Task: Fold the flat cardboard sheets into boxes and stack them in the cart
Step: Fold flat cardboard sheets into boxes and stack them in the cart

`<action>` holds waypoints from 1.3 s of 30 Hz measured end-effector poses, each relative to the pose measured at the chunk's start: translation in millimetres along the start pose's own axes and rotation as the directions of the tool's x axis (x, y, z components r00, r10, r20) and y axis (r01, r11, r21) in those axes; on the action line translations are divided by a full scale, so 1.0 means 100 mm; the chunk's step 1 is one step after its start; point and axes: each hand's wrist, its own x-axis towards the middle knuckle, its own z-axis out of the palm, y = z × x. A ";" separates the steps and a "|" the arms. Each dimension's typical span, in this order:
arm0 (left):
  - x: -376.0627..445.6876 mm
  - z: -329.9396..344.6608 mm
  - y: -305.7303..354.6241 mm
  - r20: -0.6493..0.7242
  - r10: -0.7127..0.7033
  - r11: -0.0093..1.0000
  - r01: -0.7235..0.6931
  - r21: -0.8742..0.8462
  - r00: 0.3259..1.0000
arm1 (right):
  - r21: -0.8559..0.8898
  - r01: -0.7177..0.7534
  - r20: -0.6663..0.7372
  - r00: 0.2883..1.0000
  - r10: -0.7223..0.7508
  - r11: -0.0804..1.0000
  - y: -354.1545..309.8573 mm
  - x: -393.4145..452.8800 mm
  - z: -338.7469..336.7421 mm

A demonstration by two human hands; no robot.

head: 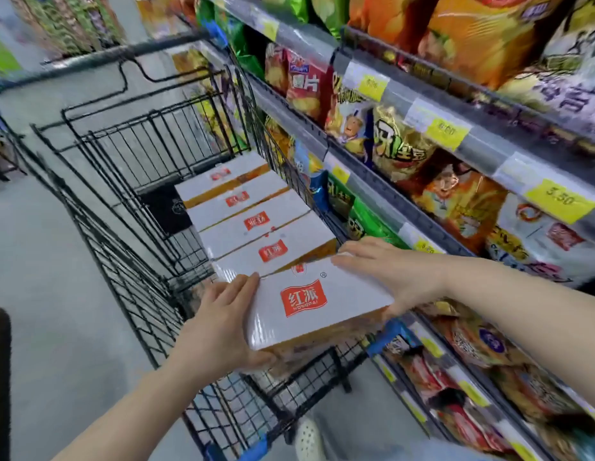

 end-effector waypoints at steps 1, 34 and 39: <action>0.07 0.02 -0.02 -0.001 -0.022 1.000 0.022 -0.017 1.000 | 0.013 -0.002 0.009 1.000 0.002 1.000 0.03 0.09 0.00; 0.88 0.89 -0.26 0.125 -0.076 0.969 0.044 0.242 0.989 | 0.004 -0.009 -0.053 0.999 0.009 1.000 0.36 0.99 0.40; 0.90 0.67 -0.15 0.146 -0.042 0.980 0.012 0.201 0.988 | -0.016 -0.058 0.026 0.998 0.058 0.998 0.34 0.98 0.42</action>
